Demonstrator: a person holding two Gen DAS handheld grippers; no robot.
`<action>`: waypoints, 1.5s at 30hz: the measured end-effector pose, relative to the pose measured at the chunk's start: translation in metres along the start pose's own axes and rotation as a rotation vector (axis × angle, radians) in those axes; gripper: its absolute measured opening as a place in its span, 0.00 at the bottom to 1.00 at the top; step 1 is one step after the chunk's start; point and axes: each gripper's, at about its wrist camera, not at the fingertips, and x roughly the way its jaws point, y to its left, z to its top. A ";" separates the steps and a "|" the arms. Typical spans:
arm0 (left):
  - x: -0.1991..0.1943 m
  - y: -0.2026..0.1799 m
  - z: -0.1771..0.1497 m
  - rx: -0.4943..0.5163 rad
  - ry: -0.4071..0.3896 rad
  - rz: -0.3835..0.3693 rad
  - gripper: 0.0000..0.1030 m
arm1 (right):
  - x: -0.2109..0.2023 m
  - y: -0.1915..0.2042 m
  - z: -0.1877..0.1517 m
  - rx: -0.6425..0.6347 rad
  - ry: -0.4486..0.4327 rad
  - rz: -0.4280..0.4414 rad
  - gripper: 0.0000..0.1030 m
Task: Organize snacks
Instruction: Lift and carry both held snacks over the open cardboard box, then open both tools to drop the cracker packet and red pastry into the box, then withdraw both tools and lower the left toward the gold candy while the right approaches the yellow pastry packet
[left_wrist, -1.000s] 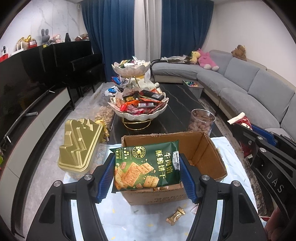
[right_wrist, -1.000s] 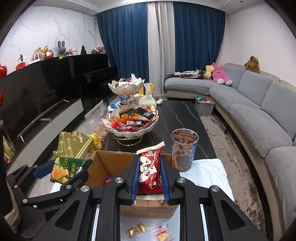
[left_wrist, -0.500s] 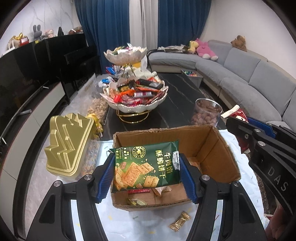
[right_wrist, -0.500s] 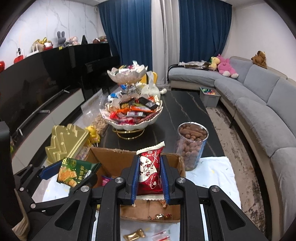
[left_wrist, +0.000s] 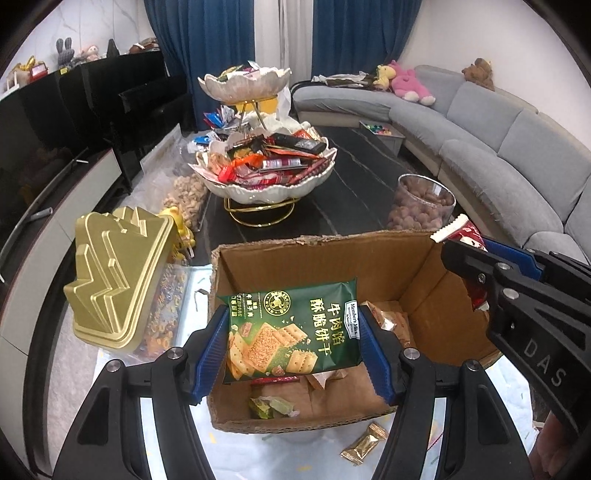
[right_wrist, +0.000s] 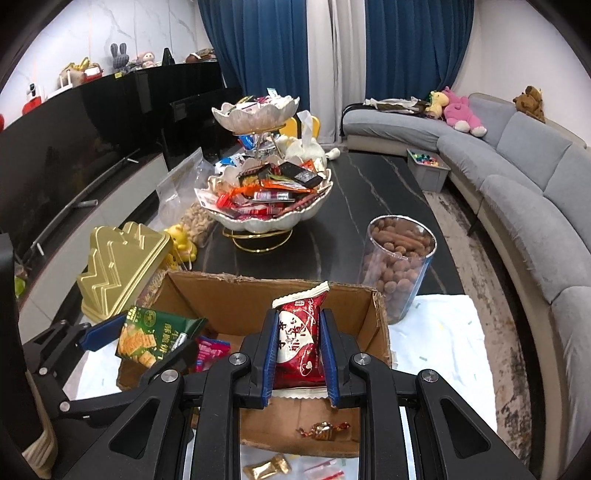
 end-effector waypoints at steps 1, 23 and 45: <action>0.000 0.000 0.000 -0.003 0.002 -0.002 0.66 | 0.000 -0.001 0.000 0.000 0.000 0.001 0.23; -0.044 0.002 0.001 -0.037 -0.072 0.063 0.97 | -0.055 -0.006 0.005 0.016 -0.129 -0.045 0.76; -0.089 -0.042 -0.043 0.072 -0.123 0.066 0.96 | -0.105 -0.031 -0.041 -0.004 -0.136 -0.064 0.76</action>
